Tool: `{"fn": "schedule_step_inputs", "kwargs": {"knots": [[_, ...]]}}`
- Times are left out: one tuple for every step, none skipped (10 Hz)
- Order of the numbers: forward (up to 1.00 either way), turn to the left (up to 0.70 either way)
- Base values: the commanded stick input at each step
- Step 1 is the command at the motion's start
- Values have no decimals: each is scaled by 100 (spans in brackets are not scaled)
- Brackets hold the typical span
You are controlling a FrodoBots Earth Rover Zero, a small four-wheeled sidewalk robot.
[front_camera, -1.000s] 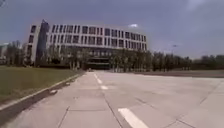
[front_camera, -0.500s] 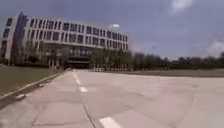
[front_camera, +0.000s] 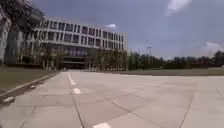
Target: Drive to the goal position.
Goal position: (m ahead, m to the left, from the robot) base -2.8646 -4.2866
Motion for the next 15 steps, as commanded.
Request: {"fn": "schedule_step_inputs", "kwargs": {"knots": [[0, -70], [0, -70], [0, -70], [0, -70], [0, -70], [0, -70], [0, -70], [0, -70], [0, -70], [0, -70], [0, -70], [0, -70], [0, -70], [0, -70], [0, -70]]}}
